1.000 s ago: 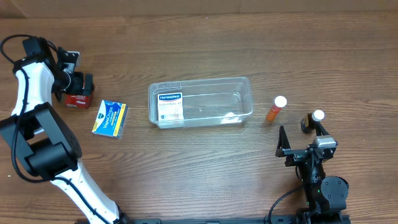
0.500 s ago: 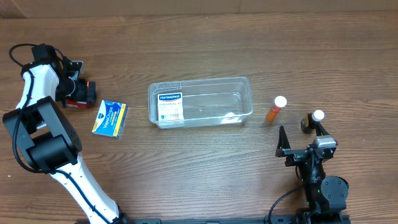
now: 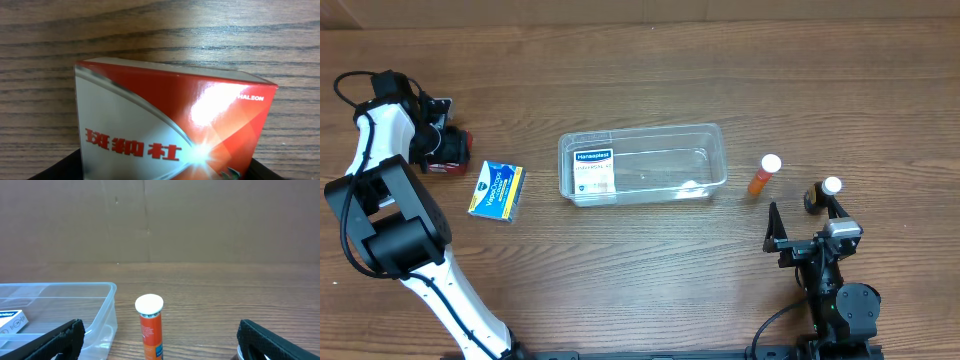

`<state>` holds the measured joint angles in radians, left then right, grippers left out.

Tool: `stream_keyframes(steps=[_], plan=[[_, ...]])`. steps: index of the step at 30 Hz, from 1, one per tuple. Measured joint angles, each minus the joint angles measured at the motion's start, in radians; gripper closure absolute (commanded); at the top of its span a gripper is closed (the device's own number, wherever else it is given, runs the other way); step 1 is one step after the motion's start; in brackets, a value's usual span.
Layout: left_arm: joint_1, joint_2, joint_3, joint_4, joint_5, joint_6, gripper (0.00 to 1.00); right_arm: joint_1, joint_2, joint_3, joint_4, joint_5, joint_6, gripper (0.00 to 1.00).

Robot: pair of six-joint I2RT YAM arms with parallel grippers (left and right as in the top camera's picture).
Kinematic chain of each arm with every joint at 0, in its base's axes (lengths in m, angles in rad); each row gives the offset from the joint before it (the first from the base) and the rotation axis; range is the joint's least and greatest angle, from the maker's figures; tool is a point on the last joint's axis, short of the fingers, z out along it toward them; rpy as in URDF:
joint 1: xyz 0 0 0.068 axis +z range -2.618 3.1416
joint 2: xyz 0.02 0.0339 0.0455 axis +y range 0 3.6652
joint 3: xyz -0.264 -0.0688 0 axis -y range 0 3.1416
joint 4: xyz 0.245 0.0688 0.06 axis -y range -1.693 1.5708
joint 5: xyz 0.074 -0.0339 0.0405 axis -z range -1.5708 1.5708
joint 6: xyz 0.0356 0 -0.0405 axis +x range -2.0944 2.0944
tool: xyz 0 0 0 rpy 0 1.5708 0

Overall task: Pack container
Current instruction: 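Move left gripper to the red medicine box and grasp it, then place the red box with left gripper beside the Hansaplast box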

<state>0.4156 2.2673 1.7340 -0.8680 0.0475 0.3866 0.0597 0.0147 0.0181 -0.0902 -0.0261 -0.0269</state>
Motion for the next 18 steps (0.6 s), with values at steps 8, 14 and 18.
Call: stream_keyframes(steps=[8, 14, 18], plan=[[0.0, 0.013, 0.054, -0.102, -0.011, -0.022, 0.32, 0.0, 0.0, 0.0, 0.0, 0.0, 0.0, 0.0], [-0.003, 0.025, 0.264, -0.253, 0.023, -0.049, 0.34, 0.0, 0.0, 0.0, 0.001, 0.0, 0.0, 0.0], [-0.032, 0.025, 0.423, -0.385, 0.046, -0.067, 0.37, 0.0, 0.0, 0.0, 0.0, 0.0, 0.0, 0.0]])
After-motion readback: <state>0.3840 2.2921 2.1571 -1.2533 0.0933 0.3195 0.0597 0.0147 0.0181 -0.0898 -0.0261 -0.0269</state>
